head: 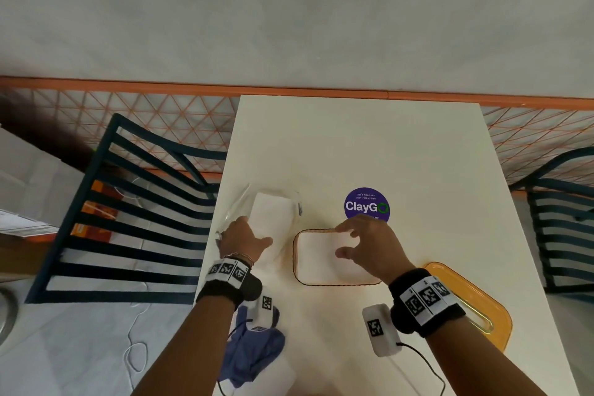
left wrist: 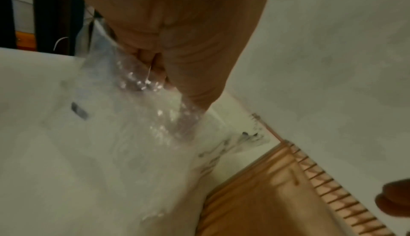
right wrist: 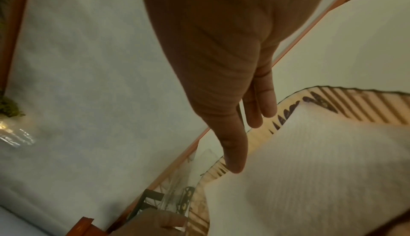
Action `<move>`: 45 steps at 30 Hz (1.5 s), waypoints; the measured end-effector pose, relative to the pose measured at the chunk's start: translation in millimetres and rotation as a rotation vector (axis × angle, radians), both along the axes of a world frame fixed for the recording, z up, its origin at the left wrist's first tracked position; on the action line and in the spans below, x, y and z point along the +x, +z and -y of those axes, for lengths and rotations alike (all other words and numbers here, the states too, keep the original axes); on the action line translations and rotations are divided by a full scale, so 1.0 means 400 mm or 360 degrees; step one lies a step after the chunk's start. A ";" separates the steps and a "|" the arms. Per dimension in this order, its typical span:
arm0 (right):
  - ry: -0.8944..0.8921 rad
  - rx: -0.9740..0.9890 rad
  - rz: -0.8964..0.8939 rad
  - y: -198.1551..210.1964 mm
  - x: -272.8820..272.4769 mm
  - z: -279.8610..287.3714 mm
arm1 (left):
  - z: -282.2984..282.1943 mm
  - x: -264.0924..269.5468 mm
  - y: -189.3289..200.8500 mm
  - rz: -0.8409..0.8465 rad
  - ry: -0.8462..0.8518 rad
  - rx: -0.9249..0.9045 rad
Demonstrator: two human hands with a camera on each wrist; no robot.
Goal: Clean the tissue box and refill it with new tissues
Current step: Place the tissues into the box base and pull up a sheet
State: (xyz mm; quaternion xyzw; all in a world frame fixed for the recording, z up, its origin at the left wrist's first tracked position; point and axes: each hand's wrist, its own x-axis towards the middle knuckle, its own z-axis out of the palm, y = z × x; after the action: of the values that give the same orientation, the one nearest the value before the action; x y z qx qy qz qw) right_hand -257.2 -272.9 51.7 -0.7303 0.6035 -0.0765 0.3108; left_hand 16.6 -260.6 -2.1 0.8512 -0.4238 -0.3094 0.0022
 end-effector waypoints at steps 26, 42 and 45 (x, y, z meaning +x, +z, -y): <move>-0.0080 -0.0077 -0.0131 0.004 0.031 0.004 | 0.008 -0.005 -0.035 -0.0008 0.0182 -0.0127; 0.0085 0.0068 0.0221 0.051 0.165 0.083 | -0.046 0.041 0.140 -0.0646 0.0196 -0.0803; 0.0133 0.0132 0.0384 0.020 0.215 0.118 | -0.052 0.064 0.170 -0.0695 0.0009 -0.0884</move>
State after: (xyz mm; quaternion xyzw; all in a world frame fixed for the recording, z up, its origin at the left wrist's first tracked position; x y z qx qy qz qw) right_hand -171.0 -320.0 59.8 -0.7268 0.5336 -0.1256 0.4139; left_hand 42.0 -239.9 66.0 0.7332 -0.4789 -0.3569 0.3251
